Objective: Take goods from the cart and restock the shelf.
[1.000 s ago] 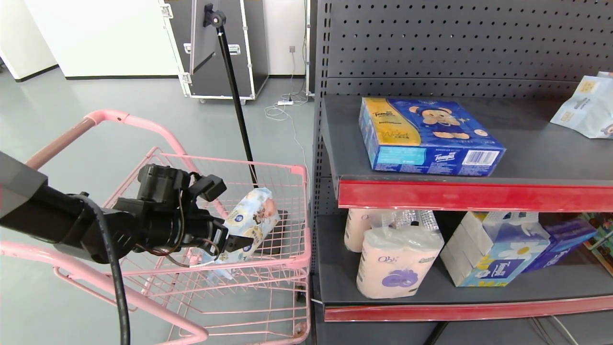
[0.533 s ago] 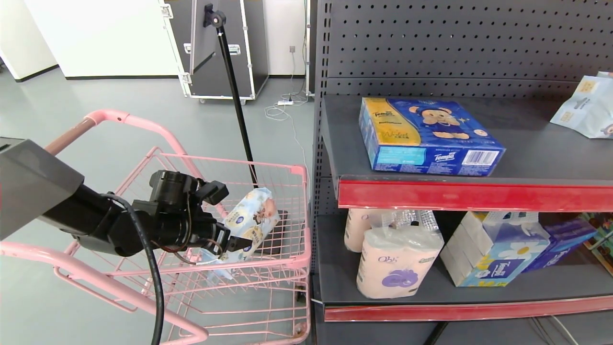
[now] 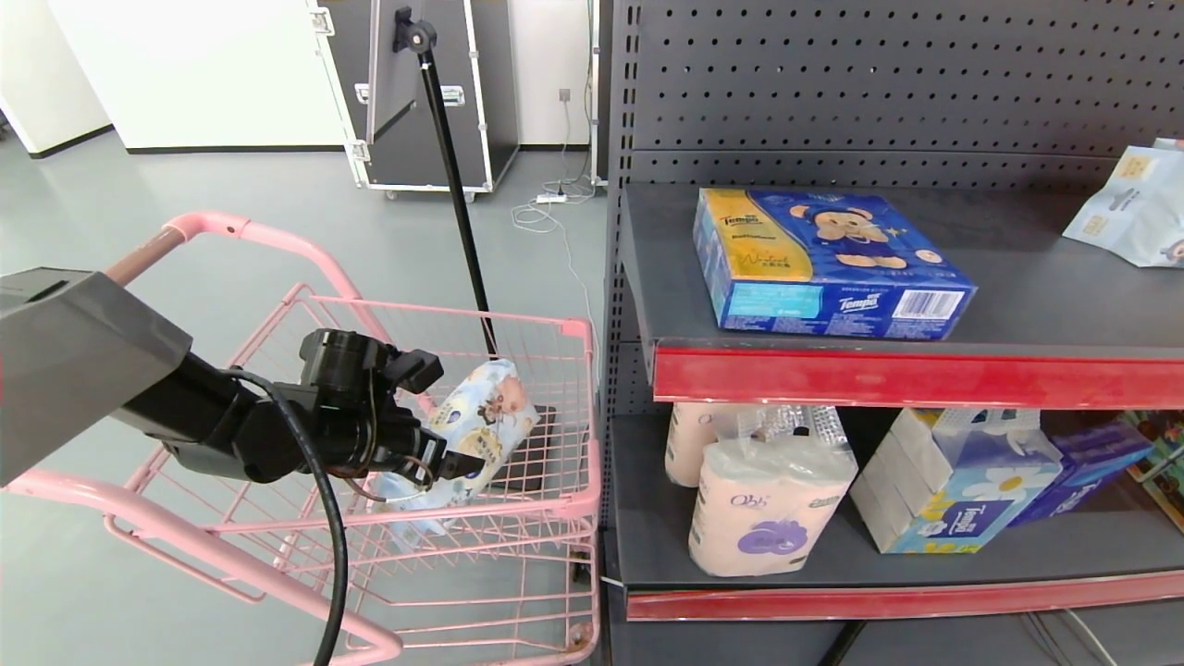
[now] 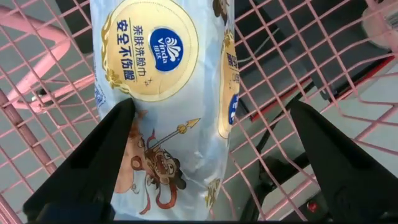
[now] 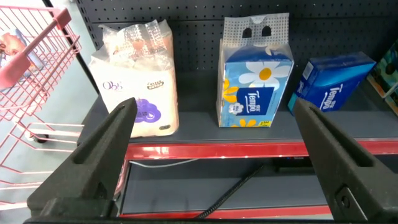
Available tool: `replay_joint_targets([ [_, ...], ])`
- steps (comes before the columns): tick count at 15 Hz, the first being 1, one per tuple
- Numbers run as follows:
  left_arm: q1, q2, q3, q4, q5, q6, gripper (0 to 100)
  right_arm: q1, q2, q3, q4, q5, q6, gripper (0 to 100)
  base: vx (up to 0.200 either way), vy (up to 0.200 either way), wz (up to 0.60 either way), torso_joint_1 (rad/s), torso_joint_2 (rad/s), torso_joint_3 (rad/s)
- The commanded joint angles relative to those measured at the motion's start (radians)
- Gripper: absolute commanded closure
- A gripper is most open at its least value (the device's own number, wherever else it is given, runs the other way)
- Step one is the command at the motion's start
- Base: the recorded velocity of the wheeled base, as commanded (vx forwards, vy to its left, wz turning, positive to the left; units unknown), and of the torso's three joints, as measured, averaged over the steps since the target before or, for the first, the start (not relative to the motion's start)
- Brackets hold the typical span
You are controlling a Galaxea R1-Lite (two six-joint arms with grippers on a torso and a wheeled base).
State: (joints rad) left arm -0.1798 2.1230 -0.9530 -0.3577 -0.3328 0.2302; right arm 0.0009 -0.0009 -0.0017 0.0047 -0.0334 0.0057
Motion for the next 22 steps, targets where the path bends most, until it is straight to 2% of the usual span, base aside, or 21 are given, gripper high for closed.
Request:
replay_joint_targets([
  [1, -0.004, -0.032, 0.003, 0.005, 0.000, 0.000, 0, 0.001, 0.001, 0.000, 0.000, 0.000, 0.000, 0, 0.000, 0.000, 0.00, 0.000, 0.00, 0.000],
  [5, 0.002, -0.109, 0.005, 0.048, 0.000, 0.000, 0, 0.001, 0.001, 0.000, 0.000, 0.000, -0.001, 0, 0.000, 0.000, 0.00, 0.000, 0.00, 0.000],
  [8, 0.036, -0.107, 0.010, 0.049, 0.020, 0.012, 0, 0.001, 0.001, 0.000, 0.000, 0.000, -0.001, 0, 0.000, 0.000, 0.00, 0.000, 0.00, 0.000],
  [13, 0.033, -0.061, 0.028, 0.049, 0.031, 0.018, 0, 0.001, 0.001, 0.000, 0.000, 0.000, -0.001, 0, 0.000, 0.000, 0.00, 0.000, 0.00, 0.000],
  [17, 0.006, -0.011, 0.030, 0.049, 0.031, 0.027, 0, 0.001, 0.001, 0.000, 0.000, 0.000, -0.001, 0, 0.000, 0.000, 0.00, 0.000, 0.00, 0.000],
  [19, -0.024, 0.014, 0.026, 0.048, 0.032, 0.027, 0, 0.002, 0.001, 0.000, 0.000, 0.000, -0.001, 0, 0.000, 0.000, 0.00, 0.000, 0.00, 0.000],
  [22, -0.047, 0.063, -0.012, 0.045, 0.052, 0.024, 0, 0.001, 0.001, 0.000, 0.000, 0.000, -0.001, 0, 0.000, 0.000, 0.00, 0.000, 0.00, 0.000],
])
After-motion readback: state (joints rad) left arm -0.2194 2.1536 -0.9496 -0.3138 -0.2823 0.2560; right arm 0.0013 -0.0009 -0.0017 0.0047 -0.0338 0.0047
